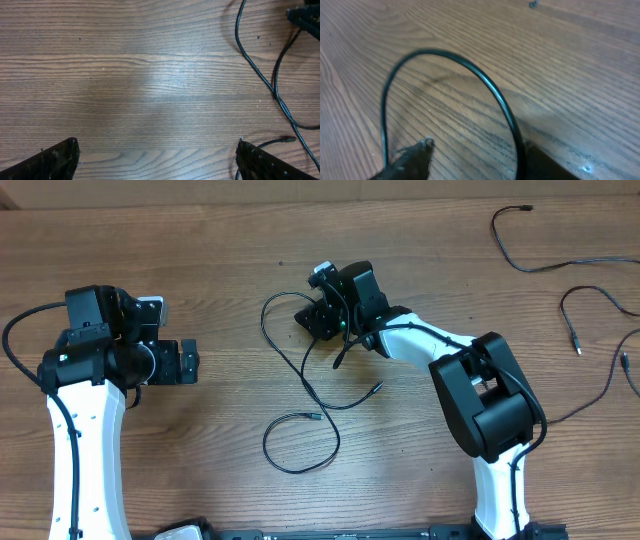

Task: Untangle cables
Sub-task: 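Grasp the remaining black cable at center with the right gripper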

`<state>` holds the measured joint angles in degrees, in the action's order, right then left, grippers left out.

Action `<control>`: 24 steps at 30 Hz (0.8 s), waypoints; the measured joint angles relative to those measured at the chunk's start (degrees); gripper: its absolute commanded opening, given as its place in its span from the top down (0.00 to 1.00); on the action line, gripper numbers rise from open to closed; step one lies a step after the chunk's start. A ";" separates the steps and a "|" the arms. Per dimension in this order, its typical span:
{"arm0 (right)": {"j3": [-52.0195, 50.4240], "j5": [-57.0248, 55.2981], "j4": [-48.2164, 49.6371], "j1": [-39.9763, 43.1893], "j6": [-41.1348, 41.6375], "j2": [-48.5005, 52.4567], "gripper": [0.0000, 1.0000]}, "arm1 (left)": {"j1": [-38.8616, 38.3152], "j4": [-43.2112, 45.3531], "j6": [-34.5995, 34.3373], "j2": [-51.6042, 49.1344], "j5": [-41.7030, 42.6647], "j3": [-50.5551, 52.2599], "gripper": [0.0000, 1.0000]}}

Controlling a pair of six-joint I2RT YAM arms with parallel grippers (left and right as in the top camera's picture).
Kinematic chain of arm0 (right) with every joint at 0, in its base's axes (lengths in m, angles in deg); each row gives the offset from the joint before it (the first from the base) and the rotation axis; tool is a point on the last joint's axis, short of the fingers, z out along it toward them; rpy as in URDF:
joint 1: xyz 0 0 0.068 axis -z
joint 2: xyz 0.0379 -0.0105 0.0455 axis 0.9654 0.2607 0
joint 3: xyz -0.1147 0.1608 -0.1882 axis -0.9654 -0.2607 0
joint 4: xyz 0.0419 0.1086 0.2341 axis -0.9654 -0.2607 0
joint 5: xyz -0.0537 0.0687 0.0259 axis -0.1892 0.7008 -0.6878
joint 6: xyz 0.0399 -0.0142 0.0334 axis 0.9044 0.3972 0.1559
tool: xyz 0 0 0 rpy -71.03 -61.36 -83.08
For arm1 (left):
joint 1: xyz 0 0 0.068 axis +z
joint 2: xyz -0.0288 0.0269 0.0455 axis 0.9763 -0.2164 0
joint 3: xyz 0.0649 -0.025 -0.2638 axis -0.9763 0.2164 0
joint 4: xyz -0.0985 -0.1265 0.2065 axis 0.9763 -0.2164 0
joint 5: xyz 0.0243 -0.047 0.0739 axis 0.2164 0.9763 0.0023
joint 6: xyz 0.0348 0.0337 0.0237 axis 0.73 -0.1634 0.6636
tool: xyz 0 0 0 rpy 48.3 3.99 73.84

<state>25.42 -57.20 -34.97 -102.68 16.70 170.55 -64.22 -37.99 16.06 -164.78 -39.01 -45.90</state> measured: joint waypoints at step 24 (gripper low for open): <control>0.13 -0.02 -6.29 2.34 0.72 -0.76 0.96 | 0.00 0.00 0.00 0.00 0.00 0.00 0.00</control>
<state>25.55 -57.22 -41.27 -100.34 17.43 169.79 -64.22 -37.99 16.06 -164.78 -39.01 -45.90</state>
